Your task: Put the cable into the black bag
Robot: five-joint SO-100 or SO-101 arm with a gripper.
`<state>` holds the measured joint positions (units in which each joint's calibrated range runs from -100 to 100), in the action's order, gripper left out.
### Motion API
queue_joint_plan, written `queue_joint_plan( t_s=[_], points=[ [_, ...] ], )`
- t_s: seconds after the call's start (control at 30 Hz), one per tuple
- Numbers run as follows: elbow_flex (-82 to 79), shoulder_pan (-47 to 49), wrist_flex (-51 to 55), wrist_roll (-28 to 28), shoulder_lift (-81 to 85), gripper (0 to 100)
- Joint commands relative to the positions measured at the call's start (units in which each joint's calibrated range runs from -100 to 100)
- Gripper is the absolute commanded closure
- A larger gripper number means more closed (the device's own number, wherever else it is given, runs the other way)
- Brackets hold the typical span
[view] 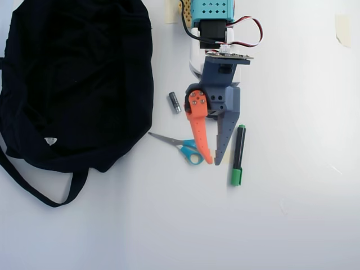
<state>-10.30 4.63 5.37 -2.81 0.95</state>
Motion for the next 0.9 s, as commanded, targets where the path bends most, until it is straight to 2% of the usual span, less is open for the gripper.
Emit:
queue_joint_plan(
  t_s=[0.0, 0.47, 0.87],
  points=[
    [2.8, -0.4, -0.9, -0.4, 0.5, 98],
    [-1.4, 0.3, 8.2, -0.3, 5.3, 98],
    [-1.8, 2.3, 43.8, 0.1, 12.8, 98]
  ],
)
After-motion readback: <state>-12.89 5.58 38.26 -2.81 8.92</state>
